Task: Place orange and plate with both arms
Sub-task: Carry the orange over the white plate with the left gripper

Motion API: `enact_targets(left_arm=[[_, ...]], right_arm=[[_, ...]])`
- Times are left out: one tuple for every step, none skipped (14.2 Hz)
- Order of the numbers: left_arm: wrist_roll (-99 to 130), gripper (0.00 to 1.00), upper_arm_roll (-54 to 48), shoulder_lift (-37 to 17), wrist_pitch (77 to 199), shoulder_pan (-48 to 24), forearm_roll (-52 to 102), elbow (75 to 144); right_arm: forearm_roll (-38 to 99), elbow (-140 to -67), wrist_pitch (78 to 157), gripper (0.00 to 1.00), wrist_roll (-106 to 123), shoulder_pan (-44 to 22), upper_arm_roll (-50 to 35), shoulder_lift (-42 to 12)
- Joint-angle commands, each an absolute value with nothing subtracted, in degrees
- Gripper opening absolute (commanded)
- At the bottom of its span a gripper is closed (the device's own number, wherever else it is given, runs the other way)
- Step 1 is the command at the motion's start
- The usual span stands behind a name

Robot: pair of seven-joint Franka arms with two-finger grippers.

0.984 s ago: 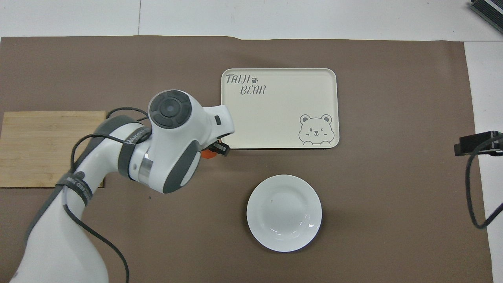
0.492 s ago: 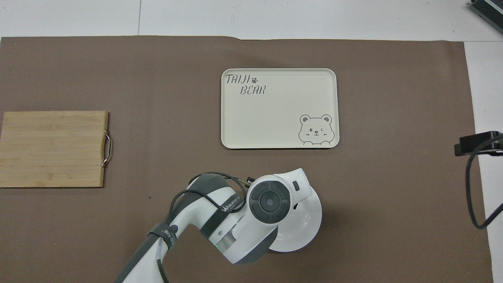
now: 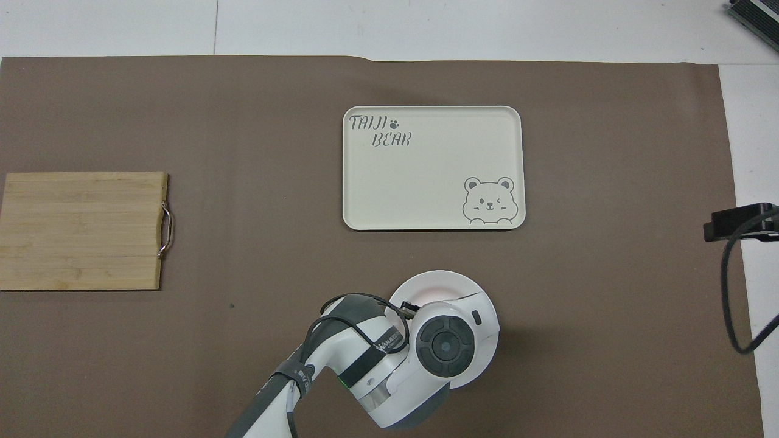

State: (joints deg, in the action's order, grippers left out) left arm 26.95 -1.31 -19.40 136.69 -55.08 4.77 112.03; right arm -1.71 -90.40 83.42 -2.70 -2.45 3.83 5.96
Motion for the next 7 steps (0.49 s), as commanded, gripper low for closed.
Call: enact_targets(left_arm=[[27.42, 1.00, -0.79, -17.67, 136.41, -55.02, 5.71, 112.32], [27.33, 1.00, -0.70, -15.66, 135.80, -54.50, 5.71, 112.32], [26.90, 1.00, -0.62, -13.30, 133.88, -53.54, 5.71, 112.32], [26.46, 1.00, -0.53, -10.92, 131.42, -51.87, 5.71, 112.32], [25.93, 1.00, -0.44, -8.64, 128.70, -49.51, 5.71, 112.32], [25.14, 1.00, -0.27, -7.13, 125.80, -47.31, 5.63, 112.32], [23.57, 1.00, -0.09, -5.99, 123.42, -44.33, 5.19, 112.32]], right_arm=[[-2.11, -89.65, 83.41, 1.00, -2.02, -2.11, 3.78, 5.54], [-2.11, -89.65, 83.41, 1.00, -2.02, -2.11, 3.78, 5.54], [-2.11, -89.65, 83.41, 1.00, -2.02, -2.11, 3.78, 5.54], [-2.11, -89.65, 83.41, 1.00, -2.02, -2.11, 3.78, 5.54], [-2.02, -89.65, 83.41, 1.00, -2.02, -2.11, 3.78, 5.54], [-2.11, -89.65, 83.41, 1.00, -2.02, -2.11, 3.78, 5.54], [-2.11, -89.65, 83.41, 1.00, -2.02, -2.11, 3.78, 5.54]])
